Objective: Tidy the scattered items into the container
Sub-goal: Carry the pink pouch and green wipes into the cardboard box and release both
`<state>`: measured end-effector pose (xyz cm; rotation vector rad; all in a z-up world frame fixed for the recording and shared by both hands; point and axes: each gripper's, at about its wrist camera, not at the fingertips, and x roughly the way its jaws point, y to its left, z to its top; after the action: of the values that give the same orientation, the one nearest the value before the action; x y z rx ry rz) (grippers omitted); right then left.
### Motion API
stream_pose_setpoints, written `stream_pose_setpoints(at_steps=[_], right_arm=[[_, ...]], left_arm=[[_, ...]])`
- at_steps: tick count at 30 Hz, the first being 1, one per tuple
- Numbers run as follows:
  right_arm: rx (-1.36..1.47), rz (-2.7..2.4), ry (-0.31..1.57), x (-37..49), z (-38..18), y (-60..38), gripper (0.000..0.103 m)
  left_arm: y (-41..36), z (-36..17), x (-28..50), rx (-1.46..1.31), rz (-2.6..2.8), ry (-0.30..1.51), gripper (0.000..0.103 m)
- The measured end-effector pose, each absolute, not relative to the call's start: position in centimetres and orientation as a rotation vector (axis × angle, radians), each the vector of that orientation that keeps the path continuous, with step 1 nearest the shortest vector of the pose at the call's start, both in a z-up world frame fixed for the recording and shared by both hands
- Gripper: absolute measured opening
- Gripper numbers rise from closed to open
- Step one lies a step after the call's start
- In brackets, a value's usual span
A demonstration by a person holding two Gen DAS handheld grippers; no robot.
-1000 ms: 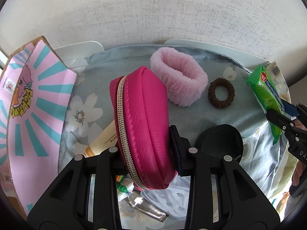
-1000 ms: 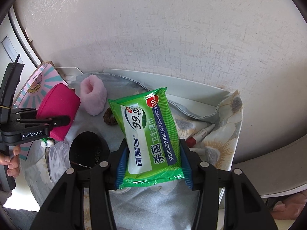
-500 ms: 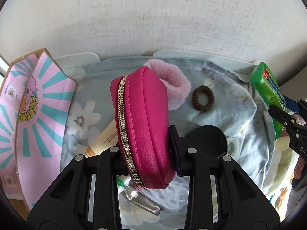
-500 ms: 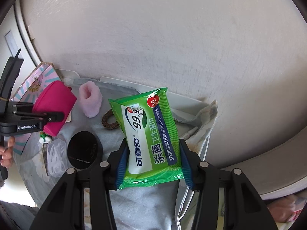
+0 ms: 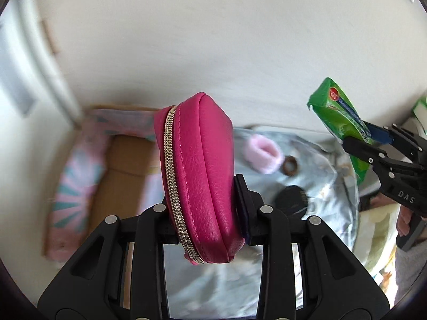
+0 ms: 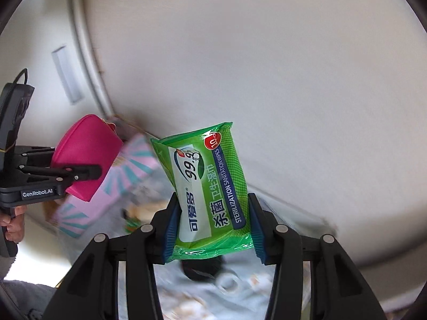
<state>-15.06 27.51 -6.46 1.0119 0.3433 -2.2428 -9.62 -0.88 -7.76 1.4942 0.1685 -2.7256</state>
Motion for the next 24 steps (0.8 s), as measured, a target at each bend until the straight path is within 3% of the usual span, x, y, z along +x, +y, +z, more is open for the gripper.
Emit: stream_pose_setpoints(at_steps=[4,11,24], right_arm=[[0.944,-2.134,0.381,-14.3,-5.4,21.3,0.044],[0.973,-1.954,0.463,-13.8,-7.3,9.5,0.044],[1.158,-1.873,0.641,-15.6,-15.8,-3.5,0.044]], left_arm=[[-6.5,-6.7,-6.6,1.454,-2.629,0.174,0.028],[-13.2,-10.5,-4.3,1.507,-2.487,0.242,0.028],[-16.2,-16.9,-4.9,1.626,-2.447,0.311,0.028]])
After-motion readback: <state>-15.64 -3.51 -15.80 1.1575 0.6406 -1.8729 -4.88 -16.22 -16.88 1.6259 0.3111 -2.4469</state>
